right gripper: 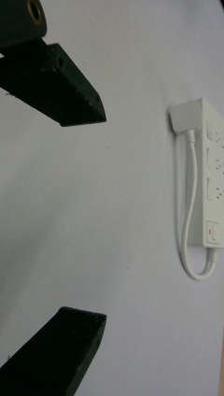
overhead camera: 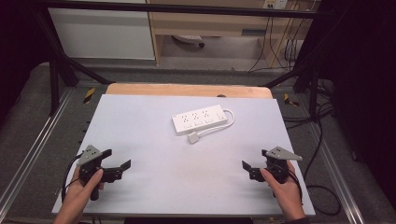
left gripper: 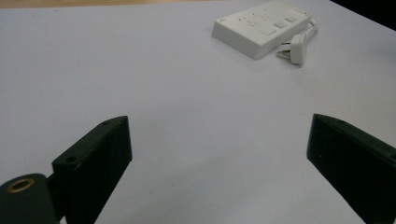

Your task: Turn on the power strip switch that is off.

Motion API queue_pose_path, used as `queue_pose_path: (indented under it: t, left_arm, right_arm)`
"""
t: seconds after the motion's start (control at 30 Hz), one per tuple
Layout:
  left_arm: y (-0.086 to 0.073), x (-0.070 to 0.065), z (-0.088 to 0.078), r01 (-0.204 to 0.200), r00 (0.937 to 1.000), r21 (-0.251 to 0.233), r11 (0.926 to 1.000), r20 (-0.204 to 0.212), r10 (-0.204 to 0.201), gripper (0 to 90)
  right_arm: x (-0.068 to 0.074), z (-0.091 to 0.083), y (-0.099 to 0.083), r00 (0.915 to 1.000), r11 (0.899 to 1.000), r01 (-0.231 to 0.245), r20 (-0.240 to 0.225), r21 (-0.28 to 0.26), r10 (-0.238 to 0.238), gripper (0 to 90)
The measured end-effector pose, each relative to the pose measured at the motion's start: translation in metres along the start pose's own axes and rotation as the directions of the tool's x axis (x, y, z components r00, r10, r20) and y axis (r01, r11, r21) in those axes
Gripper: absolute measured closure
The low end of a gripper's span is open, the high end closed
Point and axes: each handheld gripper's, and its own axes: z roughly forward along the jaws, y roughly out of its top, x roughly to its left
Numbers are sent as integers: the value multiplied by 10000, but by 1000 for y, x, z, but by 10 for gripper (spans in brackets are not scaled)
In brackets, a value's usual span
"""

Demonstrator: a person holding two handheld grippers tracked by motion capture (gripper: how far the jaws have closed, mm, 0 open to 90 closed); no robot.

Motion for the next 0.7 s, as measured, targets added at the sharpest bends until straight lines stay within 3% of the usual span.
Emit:
queue_pose_path:
  t: [0.1, 0.47, 0.7]
  left_arm:
    - [0, 0, 0, 12, 10000, 2, 10000, 54, -12, 68]
    - [-1, -1, 1, -70, 9999, 169, 9998, 98, 69, 67]
    - [-2, 0, 2, 66, 9999, 237, 9997, 79, -68, 67]
  right_arm:
    - [-1, -4, 7, 9992, 9992, -385, 40, -116, 386, 39]
    - [-1, -9, 21, 9989, 9988, -466, -47, -124, 465, 36]
    - [-2, -12, 38, 9987, 9980, -489, -125, -404, 484, 34]
